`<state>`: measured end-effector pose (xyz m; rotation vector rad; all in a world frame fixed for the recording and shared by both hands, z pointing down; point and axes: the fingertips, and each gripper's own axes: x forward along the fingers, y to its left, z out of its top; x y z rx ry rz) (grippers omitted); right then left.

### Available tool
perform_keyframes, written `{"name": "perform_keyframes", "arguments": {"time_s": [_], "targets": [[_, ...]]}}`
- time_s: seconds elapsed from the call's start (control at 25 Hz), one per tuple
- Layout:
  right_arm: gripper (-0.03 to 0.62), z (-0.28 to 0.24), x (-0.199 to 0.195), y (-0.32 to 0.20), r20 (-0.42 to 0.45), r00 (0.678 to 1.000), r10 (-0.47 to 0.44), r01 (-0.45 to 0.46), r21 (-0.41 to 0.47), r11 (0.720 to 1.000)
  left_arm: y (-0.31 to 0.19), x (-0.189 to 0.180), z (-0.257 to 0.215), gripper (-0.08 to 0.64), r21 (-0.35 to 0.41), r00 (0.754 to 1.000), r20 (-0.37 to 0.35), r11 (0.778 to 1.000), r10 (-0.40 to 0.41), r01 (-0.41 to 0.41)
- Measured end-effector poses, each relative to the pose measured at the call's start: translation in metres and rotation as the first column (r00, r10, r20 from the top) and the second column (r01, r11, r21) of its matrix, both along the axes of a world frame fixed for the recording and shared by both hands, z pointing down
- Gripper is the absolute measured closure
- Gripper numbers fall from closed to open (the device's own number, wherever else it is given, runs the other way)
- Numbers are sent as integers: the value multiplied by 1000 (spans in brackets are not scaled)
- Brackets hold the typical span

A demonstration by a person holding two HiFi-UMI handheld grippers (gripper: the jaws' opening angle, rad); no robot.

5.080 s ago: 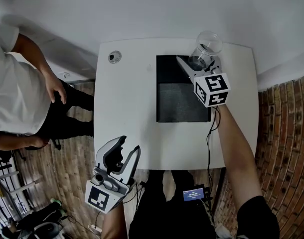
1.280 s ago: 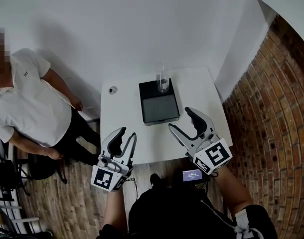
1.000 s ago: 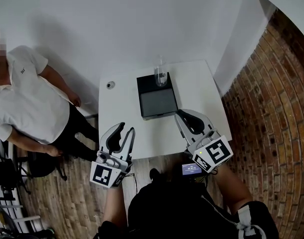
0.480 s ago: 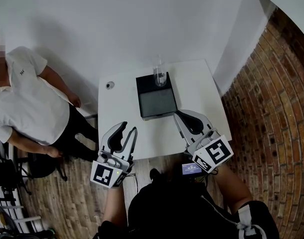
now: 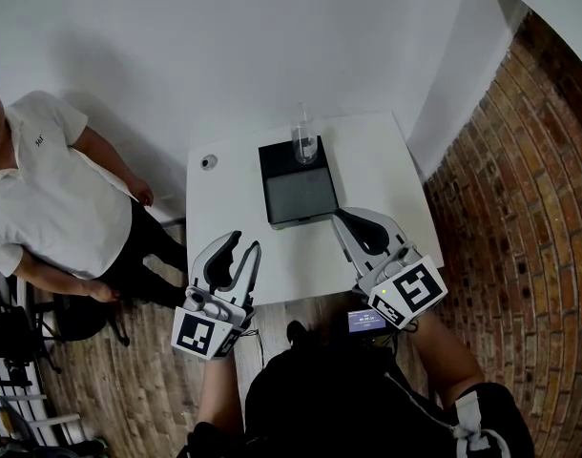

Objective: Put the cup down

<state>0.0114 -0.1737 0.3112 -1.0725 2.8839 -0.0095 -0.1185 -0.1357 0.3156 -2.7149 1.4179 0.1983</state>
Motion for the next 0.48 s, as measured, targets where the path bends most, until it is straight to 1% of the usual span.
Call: {"name": "perform_keyframes", "arguments": {"time_s": [0.08, 0.32, 0.48], "targets": [[581, 1, 1, -1, 1, 1000, 1, -1, -1, 1000, 0, 1, 0, 434, 7, 1000, -1, 1000, 11, -11], [581, 0, 1, -3, 2, 1000, 4, -4, -2, 1000, -5, -2, 3, 434, -18, 1000, 7, 1000, -25, 25], [581, 0, 2, -4, 5, 1000, 4, -4, -1, 1000, -5, 0, -1, 434, -12, 1000, 10, 1000, -8, 8]]}}
